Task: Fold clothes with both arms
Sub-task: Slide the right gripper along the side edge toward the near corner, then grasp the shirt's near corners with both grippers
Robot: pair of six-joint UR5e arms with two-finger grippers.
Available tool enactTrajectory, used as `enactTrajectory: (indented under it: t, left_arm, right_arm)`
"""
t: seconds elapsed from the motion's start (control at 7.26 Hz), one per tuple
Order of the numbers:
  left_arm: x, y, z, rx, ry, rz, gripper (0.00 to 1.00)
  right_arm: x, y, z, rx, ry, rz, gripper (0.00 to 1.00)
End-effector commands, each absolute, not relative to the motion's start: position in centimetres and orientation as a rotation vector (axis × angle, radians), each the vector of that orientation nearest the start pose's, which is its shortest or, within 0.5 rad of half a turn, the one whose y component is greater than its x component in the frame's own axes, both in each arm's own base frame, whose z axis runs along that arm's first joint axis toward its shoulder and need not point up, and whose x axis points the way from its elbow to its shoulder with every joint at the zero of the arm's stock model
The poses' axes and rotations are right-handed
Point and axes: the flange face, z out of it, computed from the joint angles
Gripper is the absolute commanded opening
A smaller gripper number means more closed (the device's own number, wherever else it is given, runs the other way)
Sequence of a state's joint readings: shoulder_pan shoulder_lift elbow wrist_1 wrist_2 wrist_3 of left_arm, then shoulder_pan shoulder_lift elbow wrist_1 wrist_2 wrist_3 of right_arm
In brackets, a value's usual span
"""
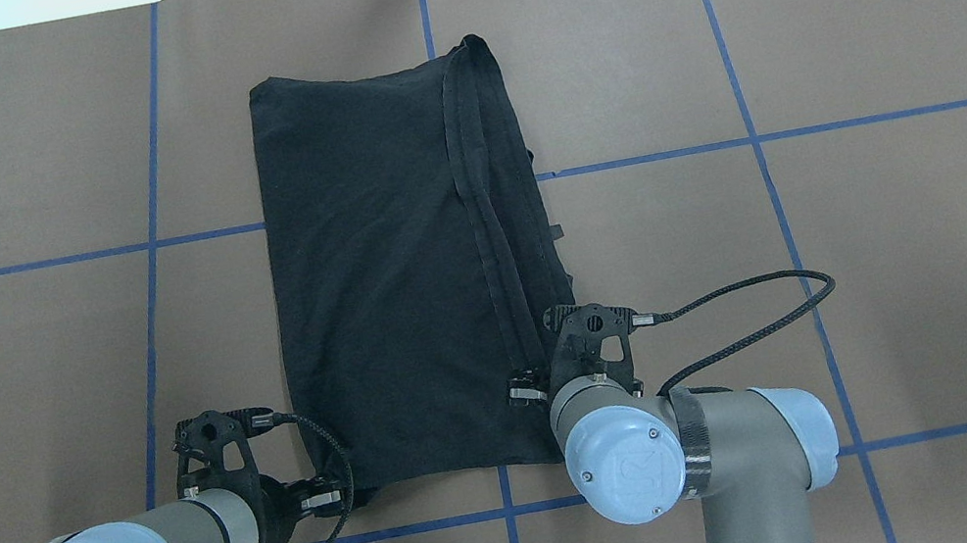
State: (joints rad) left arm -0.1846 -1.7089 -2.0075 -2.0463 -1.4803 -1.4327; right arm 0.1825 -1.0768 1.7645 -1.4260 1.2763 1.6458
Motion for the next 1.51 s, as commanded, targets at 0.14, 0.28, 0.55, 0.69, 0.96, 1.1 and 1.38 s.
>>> enactTrajectory:
  t: [0.14, 0.28, 0.55, 0.69, 0.96, 1.1, 1.38]
  left_arm:
    - [48.9, -23.6, 33.2, 0.250, 1.025, -0.089, 0.00]
    - [48.9, -23.6, 33.2, 0.250, 1.025, -0.089, 0.00]
    - [48.6, -23.5, 32.9, 0.249, 1.031, -0.089, 0.00]
    - [48.6, -23.5, 32.9, 0.249, 1.031, -0.089, 0.00]
    - [48.6, -23.6, 32.9, 0.250, 1.033, -0.090, 0.00]
    - [48.6, -23.6, 32.9, 0.250, 1.033, -0.090, 0.00]
    - [47.8, -23.5, 31.6, 0.252, 1.059, -0.091, 0.00]
  right_arm:
    - [-60.5, -27.3, 27.7, 0.320, -0.816, 0.359, 0.00]
    - [-60.6, -27.2, 27.8, 0.319, -0.813, 0.358, 0.00]
    - [-60.5, -27.3, 26.8, 0.320, -0.830, 0.360, 0.00]
    - [-60.4, -27.2, 26.5, 0.321, -0.835, 0.359, 0.00]
    - [-60.3, -27.3, 26.5, 0.322, -0.837, 0.360, 0.00]
    - [-60.3, -27.3, 26.5, 0.322, -0.837, 0.360, 0.00]
    - [-59.6, -27.5, 25.6, 0.321, -0.855, 0.365, 0.00]
